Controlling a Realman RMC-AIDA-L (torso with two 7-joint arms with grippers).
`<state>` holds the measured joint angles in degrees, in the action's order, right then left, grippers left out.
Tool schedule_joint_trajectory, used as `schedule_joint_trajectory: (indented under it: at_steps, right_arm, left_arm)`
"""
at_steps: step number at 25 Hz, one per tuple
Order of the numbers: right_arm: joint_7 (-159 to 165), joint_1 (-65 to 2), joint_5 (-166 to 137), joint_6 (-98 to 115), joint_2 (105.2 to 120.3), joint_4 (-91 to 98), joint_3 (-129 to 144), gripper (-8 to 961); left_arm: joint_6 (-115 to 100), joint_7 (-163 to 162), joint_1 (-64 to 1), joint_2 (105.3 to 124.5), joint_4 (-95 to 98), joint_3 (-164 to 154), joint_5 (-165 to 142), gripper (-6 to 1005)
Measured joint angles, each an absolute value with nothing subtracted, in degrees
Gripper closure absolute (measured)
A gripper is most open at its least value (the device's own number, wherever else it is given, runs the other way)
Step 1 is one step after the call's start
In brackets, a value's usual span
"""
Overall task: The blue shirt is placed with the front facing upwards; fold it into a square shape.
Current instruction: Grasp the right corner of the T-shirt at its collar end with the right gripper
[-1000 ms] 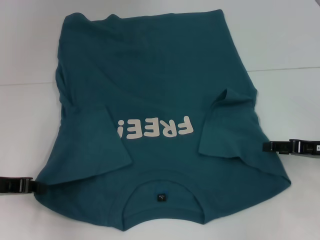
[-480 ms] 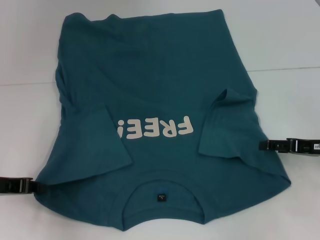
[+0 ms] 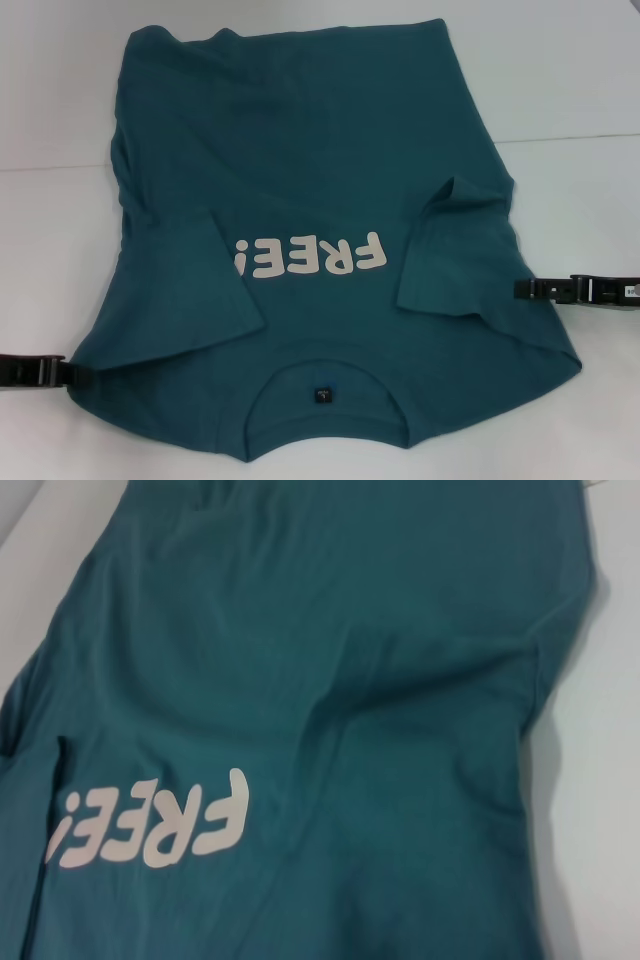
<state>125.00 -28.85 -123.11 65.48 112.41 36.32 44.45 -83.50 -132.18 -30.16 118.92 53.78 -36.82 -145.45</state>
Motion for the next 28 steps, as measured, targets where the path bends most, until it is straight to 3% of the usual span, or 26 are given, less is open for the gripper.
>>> schedule_joint_trajectory:
  at_steps: [28]
  right_arm:
    - [126.4, -31.2, -128.9, 71.9, 114.43, 39.9, 42.6, 54]
  left_arm:
    - [-83.1, -132.1, -30.4, 118.82, 53.8, -36.8, -145.1, 968]
